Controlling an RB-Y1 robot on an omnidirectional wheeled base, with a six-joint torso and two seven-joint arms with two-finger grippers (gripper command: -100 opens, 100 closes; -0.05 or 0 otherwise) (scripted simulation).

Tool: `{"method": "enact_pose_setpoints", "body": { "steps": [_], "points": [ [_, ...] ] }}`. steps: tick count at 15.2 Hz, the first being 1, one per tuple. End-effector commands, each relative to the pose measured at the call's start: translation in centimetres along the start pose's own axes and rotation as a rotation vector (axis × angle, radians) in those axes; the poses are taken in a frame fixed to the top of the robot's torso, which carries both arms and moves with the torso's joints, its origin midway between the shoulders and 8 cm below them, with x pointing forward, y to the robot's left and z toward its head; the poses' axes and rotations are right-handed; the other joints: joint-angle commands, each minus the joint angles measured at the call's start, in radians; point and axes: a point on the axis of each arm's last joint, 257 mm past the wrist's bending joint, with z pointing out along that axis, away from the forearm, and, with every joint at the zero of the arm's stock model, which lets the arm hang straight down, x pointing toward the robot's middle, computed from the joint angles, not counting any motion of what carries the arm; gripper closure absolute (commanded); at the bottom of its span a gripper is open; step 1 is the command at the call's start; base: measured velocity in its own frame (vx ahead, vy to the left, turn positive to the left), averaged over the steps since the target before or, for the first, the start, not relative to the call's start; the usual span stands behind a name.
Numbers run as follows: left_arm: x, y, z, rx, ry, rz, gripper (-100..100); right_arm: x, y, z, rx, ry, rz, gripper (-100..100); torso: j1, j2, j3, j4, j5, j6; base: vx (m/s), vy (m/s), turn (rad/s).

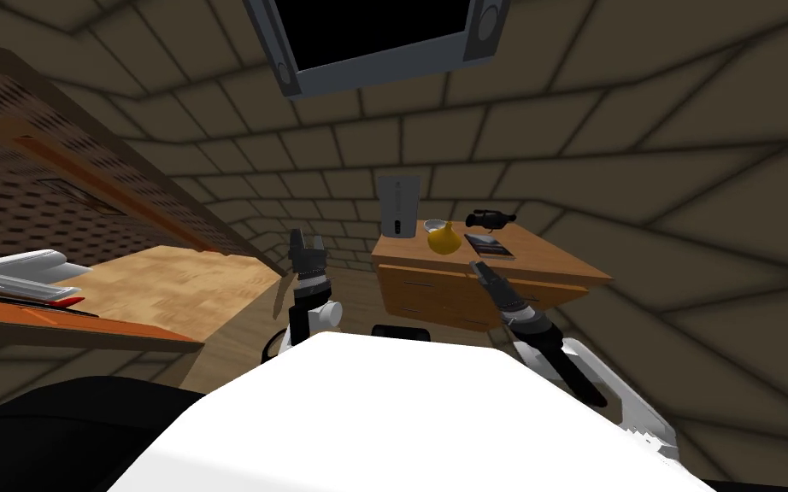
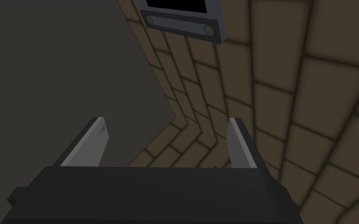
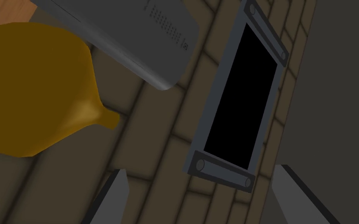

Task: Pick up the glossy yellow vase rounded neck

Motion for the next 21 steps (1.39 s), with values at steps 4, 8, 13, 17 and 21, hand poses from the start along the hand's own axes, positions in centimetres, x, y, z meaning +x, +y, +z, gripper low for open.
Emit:
{"method": "enact_pose_setpoints", "body": {
  "steps": [4, 8, 13, 17, 21],
  "points": [
    [0.0, 0.0, 0.0, 0.0, 0.0, 0.0, 0, 0.7, -2.5, -2.4, 0.05, 0.141, -0.092, -100, 0.0, 0.0, 0.0, 0.0, 0.0, 0.0, 0.001, 0.01, 0.084],
    [0.0, 0.0, 0.0, 0.0, 0.0, 0.0, 0, 0.8, -3.7, -3.6, 0.069, 0.237, -0.146, -100, 0.0, 0.0, 0.0, 0.0, 0.0, 0.0, 0.002, 0.011, 0.091],
    [0.0, 0.0, 0.0, 0.0, 0.0, 0.0, 0, 0.8, -4.9, -4.9, 0.087, 0.343, -0.203, -100, 0.0, 0.0, 0.0, 0.0, 0.0, 0.0, 0.001, 0.007, 0.054],
    [0.0, 0.0, 0.0, 0.0, 0.0, 0.0, 0, 0.1, -7.2, -7.6, 0.13, 0.472, -0.284, -100, 0.0, 0.0, 0.0, 0.0, 0.0, 0.0, 0.003, 0.013, 0.092],
    [0.0, 0.0, 0.0, 0.0, 0.0, 0.0, 0, -0.5, -8.3, -8.9, 0.146, 0.568, -0.336, -100, 0.0, 0.0, 0.0, 0.0, 0.0, 0.0, 0.002, 0.008, 0.065]
  ]
}}
